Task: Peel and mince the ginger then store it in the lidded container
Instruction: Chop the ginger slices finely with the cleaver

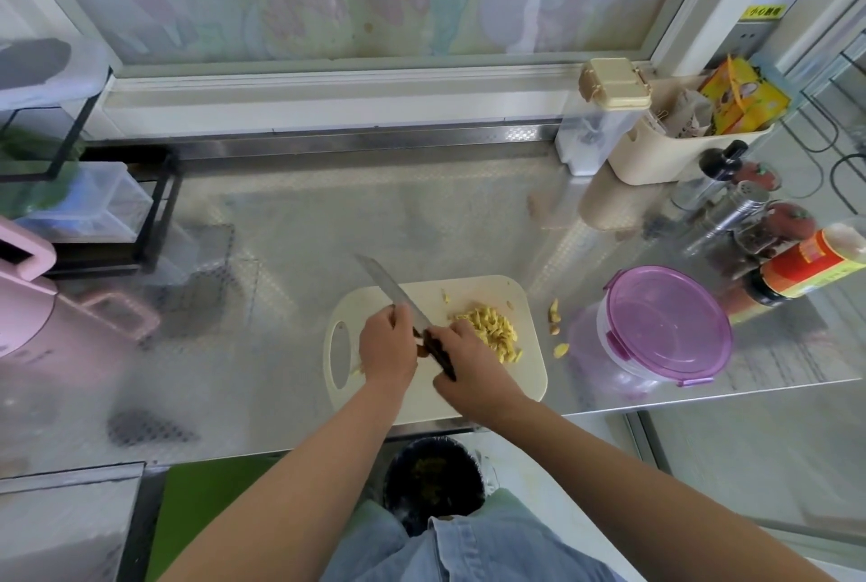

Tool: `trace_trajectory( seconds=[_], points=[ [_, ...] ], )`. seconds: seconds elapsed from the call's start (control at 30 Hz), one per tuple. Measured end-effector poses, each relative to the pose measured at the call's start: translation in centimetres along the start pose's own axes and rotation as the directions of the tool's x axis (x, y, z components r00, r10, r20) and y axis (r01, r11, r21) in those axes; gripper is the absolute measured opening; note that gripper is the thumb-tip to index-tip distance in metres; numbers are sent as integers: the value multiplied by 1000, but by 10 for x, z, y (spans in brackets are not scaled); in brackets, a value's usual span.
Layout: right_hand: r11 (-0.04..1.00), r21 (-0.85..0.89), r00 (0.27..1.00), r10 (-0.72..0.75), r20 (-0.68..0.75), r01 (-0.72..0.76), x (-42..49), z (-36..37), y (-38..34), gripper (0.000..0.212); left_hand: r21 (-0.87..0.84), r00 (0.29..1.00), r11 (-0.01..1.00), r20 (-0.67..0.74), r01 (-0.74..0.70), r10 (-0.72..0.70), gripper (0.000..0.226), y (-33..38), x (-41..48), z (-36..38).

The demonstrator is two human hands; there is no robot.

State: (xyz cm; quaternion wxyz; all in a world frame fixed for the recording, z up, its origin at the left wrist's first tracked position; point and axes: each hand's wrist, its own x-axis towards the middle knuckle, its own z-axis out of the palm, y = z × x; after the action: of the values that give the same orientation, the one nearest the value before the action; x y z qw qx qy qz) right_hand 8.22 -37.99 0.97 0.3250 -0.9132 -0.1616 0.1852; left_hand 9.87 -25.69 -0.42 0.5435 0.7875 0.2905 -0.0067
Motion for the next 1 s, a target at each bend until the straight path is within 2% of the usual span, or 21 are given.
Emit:
trace_trajectory(
  seconds=[0.07,0.1,0.17,0.2,0.3,0.33,0.37,0.43,0.47,0.57,0.63,0.77,0.9,0.93,1.0],
  points=[
    [973,213,981,126,-149,-92,1,-5,0,30,-30,994,995,49,-98,100,36,7,-7,4],
    [918,367,962,222,-162,-150,2,-8,-1,22,35,979,979,56,-200,198,34,8,-10,5],
    [700,675,913,396,-97,-232,1,-17,0,15,220,928,901,101,-373,359,36,4,-18,10],
    [579,777,888,456,-59,-246,1,-20,3,14,294,904,855,163,-427,395,47,0,-21,12],
    [319,915,825,565,25,-247,-3,-29,13,17,521,841,664,390,-537,374,69,-11,-29,21],
    [265,933,808,587,45,-245,-6,-30,15,18,569,840,623,435,-536,325,68,-15,-30,24],
    [239,939,796,603,55,-247,-9,-31,18,19,600,860,628,443,-496,255,63,-18,-30,27],
    [231,938,787,613,66,-258,-15,-31,22,21,624,916,693,379,-360,135,56,-21,-28,27],
    [232,936,789,611,71,-264,-18,-32,22,21,625,930,709,349,-325,118,55,-22,-26,27],
    [244,930,798,597,80,-276,-23,-34,24,22,587,891,689,404,-426,206,52,-15,-25,29],
    [262,920,802,592,86,-292,-25,-34,25,25,586,862,658,462,-473,208,50,-11,-24,34],
    [290,896,787,609,98,-336,-32,-34,31,22,648,943,701,314,-297,108,55,-19,-17,35],
    [350,847,800,584,135,-399,-37,-37,38,18,619,900,656,349,-432,263,56,-16,-18,41],
    [361,838,804,576,146,-410,-39,-36,39,14,626,900,650,355,-430,253,55,-13,-18,44],
    [367,833,812,562,156,-415,-42,-36,41,8,665,936,666,310,-339,167,51,-11,-14,46]
  ],
)
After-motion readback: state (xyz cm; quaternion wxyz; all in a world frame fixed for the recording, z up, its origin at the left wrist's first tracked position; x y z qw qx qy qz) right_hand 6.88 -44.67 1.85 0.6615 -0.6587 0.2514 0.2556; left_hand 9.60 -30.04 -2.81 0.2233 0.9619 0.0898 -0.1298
